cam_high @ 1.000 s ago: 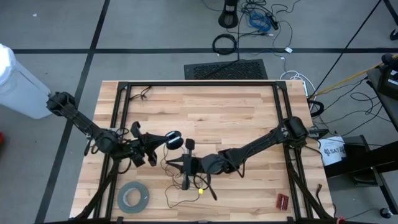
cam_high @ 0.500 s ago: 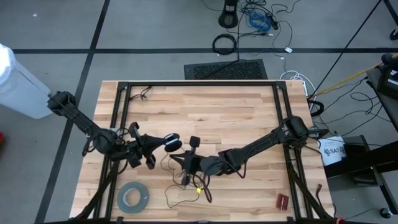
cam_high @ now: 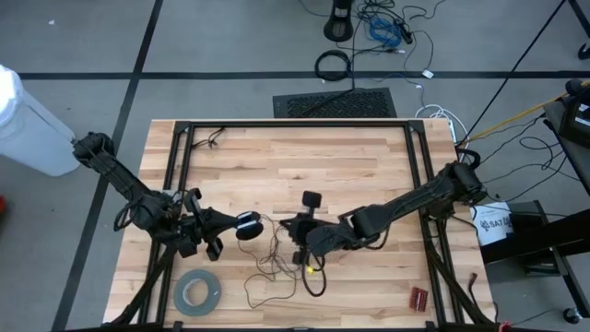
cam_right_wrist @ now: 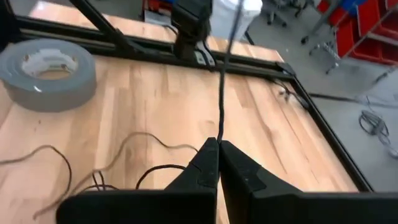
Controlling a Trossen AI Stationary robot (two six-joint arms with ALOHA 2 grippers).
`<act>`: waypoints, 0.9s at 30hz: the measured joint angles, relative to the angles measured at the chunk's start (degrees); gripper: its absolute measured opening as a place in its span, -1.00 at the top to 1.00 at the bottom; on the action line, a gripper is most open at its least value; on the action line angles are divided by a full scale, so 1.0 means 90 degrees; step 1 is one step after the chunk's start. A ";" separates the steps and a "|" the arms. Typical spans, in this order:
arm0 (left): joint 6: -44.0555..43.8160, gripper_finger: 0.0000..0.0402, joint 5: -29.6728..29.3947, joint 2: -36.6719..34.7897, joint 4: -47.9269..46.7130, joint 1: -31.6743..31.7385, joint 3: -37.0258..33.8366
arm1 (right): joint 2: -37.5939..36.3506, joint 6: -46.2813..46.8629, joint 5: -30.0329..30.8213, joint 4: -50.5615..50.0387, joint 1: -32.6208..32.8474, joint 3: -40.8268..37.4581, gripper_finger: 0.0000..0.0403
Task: Coil cords
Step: Uncoil the black wire from the spool
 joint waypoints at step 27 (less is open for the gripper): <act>0.0151 1.00 -0.0155 -0.0022 -0.0880 0.0071 0.0000 | -0.1008 -0.0726 -0.0904 -0.0609 0.0615 0.0004 0.44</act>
